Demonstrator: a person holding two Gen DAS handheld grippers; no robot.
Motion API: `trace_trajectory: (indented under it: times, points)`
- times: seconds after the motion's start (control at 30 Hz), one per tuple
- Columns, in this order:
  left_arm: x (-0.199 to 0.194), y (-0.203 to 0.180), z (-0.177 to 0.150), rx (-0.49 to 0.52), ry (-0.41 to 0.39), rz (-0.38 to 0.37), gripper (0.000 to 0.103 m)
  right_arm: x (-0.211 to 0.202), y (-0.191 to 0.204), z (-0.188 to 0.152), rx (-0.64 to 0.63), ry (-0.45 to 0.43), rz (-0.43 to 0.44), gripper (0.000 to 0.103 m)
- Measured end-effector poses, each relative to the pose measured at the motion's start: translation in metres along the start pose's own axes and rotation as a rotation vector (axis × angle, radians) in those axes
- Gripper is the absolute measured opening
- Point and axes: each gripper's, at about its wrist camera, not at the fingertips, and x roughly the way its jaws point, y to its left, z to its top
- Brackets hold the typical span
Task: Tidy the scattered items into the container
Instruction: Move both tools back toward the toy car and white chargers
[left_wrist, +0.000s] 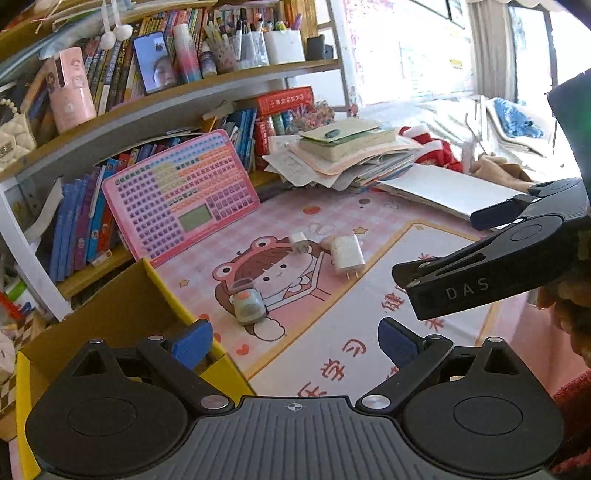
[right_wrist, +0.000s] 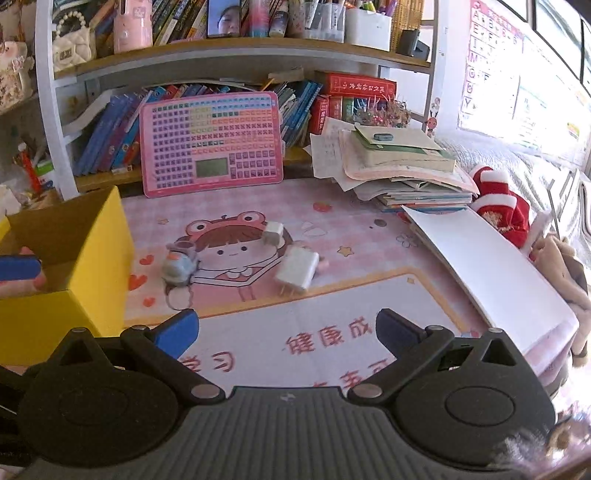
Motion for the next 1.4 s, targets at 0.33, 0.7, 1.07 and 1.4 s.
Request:
trace_trajectory:
  times: [0.33,0.7,1.07,1.4]
  points:
    - [0.047,-0.019,0.024,-0.064,0.083,0.091,0.098,0.050,-0.039,0.024,-0.026,0.045,0.101,0.103]
    - [0.088,-0.026,0.033,-0.105,0.189,0.206,0.098,0.104,-0.053,0.033,-0.077,0.122,0.228,0.102]
    - [0.113,-0.029,0.037,-0.117,0.217,0.273,0.098,0.137,-0.065,0.035,-0.038,0.176,0.232,0.097]
    - [0.133,-0.017,0.038,-0.131,0.235,0.301,0.098,0.155,-0.066,0.036,0.004,0.205,0.240,0.090]
